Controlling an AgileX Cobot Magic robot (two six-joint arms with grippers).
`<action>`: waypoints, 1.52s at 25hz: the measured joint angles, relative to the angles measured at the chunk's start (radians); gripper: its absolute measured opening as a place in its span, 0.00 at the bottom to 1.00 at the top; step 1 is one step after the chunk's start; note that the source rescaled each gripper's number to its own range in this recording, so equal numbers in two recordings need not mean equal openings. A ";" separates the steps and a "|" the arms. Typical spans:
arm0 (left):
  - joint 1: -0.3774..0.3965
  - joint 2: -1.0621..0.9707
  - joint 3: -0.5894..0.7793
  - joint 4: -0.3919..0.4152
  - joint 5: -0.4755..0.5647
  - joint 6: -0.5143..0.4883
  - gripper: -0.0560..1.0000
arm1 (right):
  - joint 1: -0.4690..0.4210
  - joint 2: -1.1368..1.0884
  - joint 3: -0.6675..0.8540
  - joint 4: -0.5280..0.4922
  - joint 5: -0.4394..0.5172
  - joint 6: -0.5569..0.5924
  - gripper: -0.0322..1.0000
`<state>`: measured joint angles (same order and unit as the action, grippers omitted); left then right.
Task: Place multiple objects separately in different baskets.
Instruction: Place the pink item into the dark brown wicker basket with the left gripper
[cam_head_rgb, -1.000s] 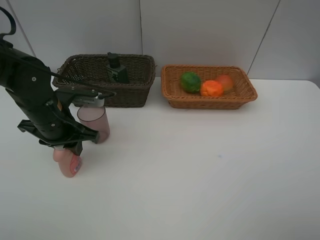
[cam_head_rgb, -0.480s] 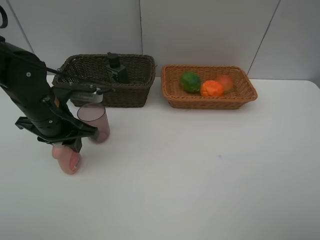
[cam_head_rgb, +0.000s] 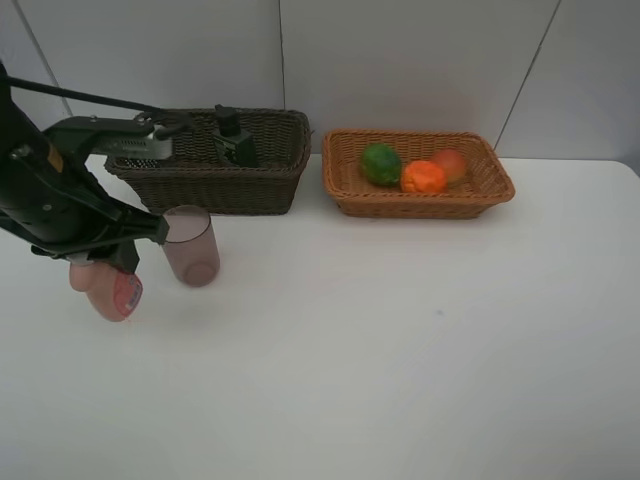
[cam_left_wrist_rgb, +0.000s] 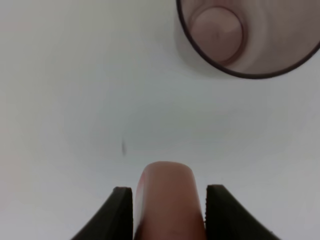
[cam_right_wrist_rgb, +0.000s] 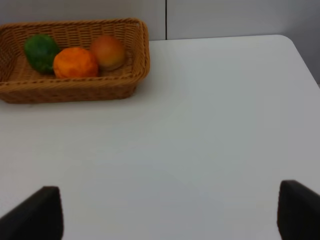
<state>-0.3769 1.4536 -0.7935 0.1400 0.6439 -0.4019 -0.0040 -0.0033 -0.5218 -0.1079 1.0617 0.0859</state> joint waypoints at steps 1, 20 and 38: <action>0.013 -0.020 0.000 -0.001 0.007 0.000 0.38 | 0.000 0.000 0.000 0.000 0.000 0.000 0.87; 0.094 0.057 -0.379 0.127 0.068 0.000 0.38 | 0.000 0.000 0.000 0.000 0.000 0.000 0.87; 0.128 0.503 -0.648 0.243 -0.283 0.000 0.38 | 0.000 0.000 0.000 0.000 0.000 0.000 0.87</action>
<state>-0.2492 1.9564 -1.4413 0.3831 0.3607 -0.4019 -0.0040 -0.0033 -0.5218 -0.1079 1.0617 0.0859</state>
